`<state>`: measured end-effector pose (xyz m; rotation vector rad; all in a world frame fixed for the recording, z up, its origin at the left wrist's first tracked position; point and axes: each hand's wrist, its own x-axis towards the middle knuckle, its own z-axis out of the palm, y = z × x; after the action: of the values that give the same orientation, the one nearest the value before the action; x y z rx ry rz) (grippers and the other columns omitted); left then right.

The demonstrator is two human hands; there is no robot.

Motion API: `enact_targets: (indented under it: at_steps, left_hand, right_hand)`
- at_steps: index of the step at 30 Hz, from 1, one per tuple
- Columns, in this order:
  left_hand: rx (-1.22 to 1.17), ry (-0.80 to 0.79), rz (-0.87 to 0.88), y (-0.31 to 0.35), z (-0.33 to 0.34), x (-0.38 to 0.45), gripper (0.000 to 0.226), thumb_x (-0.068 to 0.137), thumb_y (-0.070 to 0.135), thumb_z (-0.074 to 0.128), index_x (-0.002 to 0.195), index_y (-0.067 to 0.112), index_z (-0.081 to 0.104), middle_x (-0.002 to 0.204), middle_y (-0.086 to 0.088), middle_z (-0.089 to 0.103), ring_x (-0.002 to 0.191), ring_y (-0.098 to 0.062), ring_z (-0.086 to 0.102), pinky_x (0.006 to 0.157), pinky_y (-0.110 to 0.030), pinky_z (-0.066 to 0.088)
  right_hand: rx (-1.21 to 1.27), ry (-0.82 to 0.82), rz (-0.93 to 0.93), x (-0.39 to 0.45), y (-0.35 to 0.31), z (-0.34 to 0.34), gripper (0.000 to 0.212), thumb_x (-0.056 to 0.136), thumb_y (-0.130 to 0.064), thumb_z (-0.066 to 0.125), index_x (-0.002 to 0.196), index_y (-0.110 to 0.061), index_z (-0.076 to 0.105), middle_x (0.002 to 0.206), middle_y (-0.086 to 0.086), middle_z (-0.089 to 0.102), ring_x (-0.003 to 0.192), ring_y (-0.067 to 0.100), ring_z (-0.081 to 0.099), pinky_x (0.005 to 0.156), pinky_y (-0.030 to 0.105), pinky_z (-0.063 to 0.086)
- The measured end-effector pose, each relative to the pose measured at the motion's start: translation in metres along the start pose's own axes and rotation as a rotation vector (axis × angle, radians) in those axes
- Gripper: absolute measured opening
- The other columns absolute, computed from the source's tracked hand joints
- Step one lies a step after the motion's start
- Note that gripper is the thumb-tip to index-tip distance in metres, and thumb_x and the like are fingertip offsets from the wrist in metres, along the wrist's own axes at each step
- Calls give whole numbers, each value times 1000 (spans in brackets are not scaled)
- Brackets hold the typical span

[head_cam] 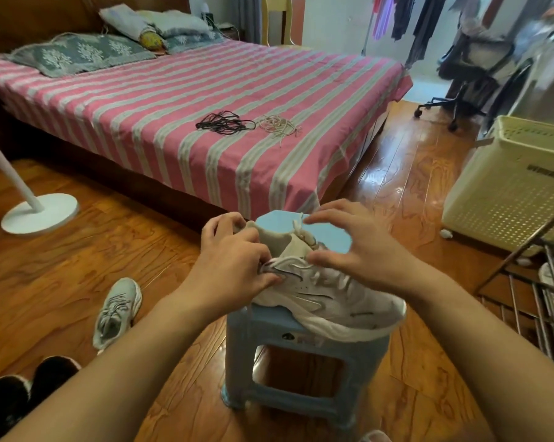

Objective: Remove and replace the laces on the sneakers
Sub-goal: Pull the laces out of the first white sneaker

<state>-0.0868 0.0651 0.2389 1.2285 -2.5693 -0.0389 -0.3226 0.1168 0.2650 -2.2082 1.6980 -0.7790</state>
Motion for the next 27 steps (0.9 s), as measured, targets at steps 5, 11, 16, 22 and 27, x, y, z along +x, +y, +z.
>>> enact_targets:
  at_steps: [5, 11, 16, 22, 27]
  left_hand:
    - [-20, 31, -22, 1, 1, -4, 36, 82, 66, 68, 95, 34, 79, 99, 16, 56, 129, -23, 30, 110, -40, 13]
    - [-17, 49, -23, -5, 4, -5, 36, 84, 59, 71, 96, 26, 79, 106, 14, 60, 130, -28, 32, 107, -46, 33]
    - [-32, 89, -10, 0, 8, -7, 30, 80, 52, 78, 91, 24, 80, 105, 10, 60, 123, -29, 35, 98, -47, 44]
    - [-53, 96, -35, -2, 12, -10, 34, 81, 57, 73, 94, 26, 80, 106, 10, 59, 124, -27, 36, 96, -46, 46]
    - [-48, 90, -41, -4, 12, -8, 36, 83, 57, 73, 97, 25, 80, 109, 9, 59, 126, -28, 34, 99, -43, 44]
  right_hand:
    - [-399, 143, -398, -4, -21, 30, 4, 88, -12, 71, 84, -13, 69, 82, 0, 60, 81, 20, 48, 63, 36, 46]
    - [131, 358, 508, -10, 44, -16, 8, 90, -11, 71, 83, -16, 71, 88, -5, 54, 87, 19, 54, 80, 33, 43]
    - [-50, 196, 118, -11, -1, 1, 29, 89, -44, 64, 111, -26, 68, 113, -7, 59, 103, 11, 52, 91, 27, 42]
    - [-468, 239, -256, -7, -29, 43, 10, 83, -10, 74, 79, -10, 65, 82, 6, 61, 75, 23, 51, 60, 32, 40]
    - [-37, 447, 272, -13, 16, -7, 28, 83, -12, 76, 63, -23, 59, 64, -14, 52, 64, 7, 48, 60, 30, 35]
